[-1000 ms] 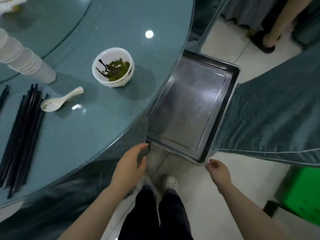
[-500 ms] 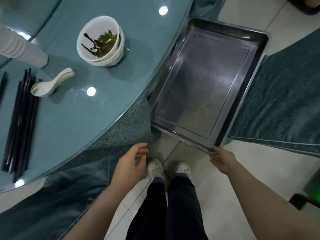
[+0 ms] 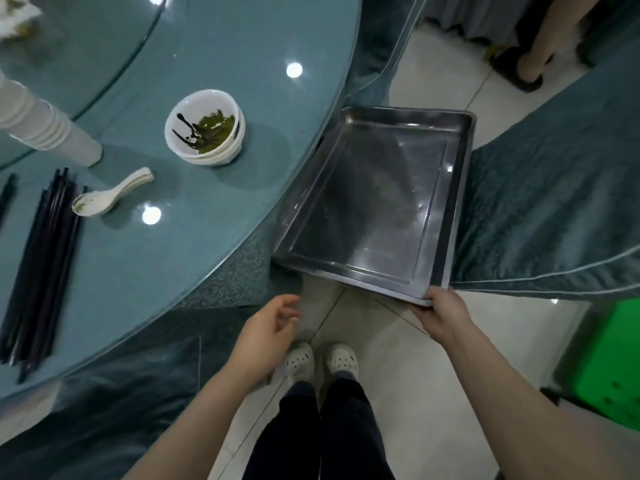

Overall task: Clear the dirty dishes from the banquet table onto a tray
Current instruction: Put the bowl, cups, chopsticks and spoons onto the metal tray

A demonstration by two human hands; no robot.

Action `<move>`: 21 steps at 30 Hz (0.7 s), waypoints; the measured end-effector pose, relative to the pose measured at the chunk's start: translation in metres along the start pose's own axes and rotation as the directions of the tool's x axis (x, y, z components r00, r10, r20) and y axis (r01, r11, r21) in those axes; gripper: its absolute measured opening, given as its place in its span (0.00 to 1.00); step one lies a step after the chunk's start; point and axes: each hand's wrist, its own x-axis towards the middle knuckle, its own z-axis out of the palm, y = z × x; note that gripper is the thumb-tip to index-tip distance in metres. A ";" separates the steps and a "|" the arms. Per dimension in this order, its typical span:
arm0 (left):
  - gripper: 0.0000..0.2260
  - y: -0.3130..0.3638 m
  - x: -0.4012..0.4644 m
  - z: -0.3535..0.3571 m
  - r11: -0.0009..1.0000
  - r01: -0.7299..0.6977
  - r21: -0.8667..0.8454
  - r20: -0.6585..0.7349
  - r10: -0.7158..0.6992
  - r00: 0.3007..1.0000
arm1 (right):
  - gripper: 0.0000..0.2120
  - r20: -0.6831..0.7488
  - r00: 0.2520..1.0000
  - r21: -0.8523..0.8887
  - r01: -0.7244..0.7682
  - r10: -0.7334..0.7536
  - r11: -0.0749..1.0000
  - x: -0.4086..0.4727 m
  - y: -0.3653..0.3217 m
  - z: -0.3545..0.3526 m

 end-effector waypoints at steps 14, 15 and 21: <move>0.22 0.063 0.010 -0.009 0.824 0.348 -0.447 0.261 -0.252 0.932 | 0.35 0.162 0.924 -0.125 0.368 -0.347 0.921 -0.184 -0.047 -0.020; 0.20 0.070 0.008 -0.009 0.802 0.382 -0.460 0.294 -0.268 0.917 | 0.36 0.165 0.910 -0.127 0.403 -0.381 0.906 -0.196 -0.048 -0.024; 0.13 0.094 -0.005 0.000 0.756 0.355 -0.550 0.318 -0.203 0.926 | 0.38 0.155 0.816 -0.174 0.578 -0.557 0.797 -0.255 -0.053 -0.035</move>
